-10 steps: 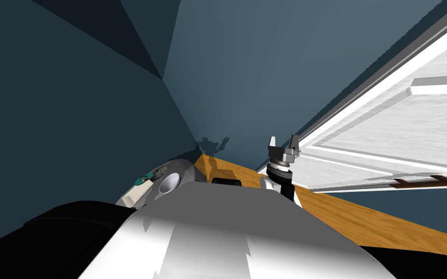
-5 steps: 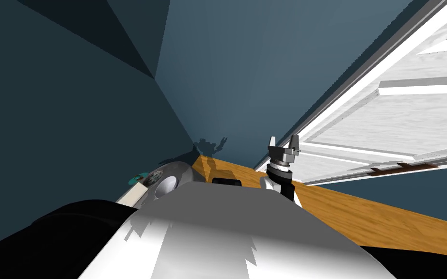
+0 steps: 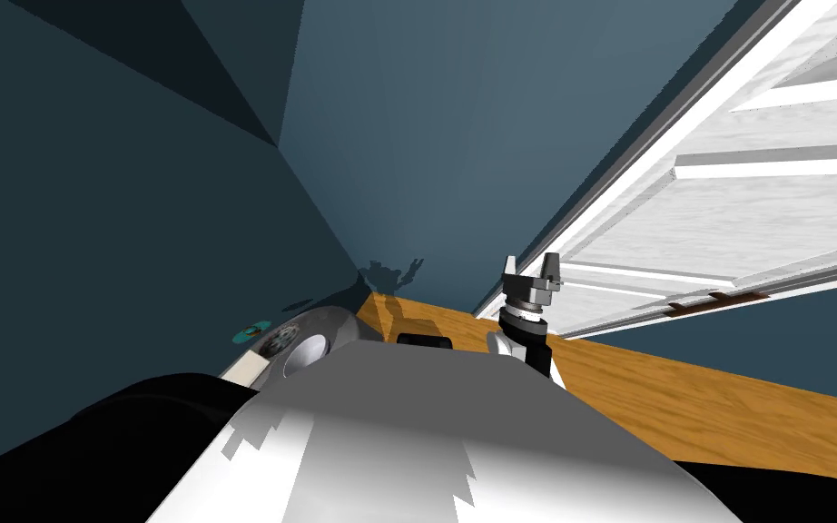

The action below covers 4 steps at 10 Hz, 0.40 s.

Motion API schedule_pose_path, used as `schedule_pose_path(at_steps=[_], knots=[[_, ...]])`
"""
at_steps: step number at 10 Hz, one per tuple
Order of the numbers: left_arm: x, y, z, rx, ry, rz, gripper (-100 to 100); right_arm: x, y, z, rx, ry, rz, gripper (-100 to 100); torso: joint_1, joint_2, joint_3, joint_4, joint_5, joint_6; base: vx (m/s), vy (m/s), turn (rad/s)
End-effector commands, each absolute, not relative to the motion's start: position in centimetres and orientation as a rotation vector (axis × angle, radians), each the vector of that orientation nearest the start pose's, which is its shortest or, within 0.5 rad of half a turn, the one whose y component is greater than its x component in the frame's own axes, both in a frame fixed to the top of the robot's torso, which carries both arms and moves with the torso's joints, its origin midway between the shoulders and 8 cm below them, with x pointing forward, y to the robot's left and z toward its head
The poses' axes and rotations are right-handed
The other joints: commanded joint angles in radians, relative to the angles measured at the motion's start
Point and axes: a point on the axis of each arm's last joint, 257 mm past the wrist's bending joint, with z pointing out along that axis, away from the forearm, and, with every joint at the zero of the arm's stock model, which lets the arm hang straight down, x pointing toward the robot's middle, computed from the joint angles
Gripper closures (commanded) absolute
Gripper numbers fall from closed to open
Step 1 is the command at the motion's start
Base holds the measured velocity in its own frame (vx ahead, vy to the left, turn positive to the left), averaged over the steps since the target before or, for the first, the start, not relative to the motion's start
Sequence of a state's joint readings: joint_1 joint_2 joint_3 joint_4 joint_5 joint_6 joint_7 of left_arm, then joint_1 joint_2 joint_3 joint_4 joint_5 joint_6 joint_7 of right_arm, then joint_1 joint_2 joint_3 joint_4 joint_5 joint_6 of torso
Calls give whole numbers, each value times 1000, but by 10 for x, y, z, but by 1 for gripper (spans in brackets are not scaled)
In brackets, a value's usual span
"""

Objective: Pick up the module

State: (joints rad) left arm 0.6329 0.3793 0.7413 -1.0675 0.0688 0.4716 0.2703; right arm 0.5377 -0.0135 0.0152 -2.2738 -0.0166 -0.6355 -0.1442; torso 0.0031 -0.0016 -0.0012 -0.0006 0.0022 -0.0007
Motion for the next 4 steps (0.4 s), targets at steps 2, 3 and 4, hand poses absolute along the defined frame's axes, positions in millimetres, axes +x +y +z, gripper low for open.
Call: schedule_pose_path(at_steps=[2,3,4], knots=[[-150,704,-466,-2341,702,464,100,319,-275,34,632,511,1472,0,0,0,0,0,0,-1,-3,-1,-52],[-149,705,-465,-2338,711,464,100,319,-275,34,632,511,1472,0,0,0,0,0,1,-1,0,0,0],[-149,705,-465,-2339,707,463,0,319,-275,34,632,511,1472,0,1,-1,0,0,1,-1,0,0,0]])
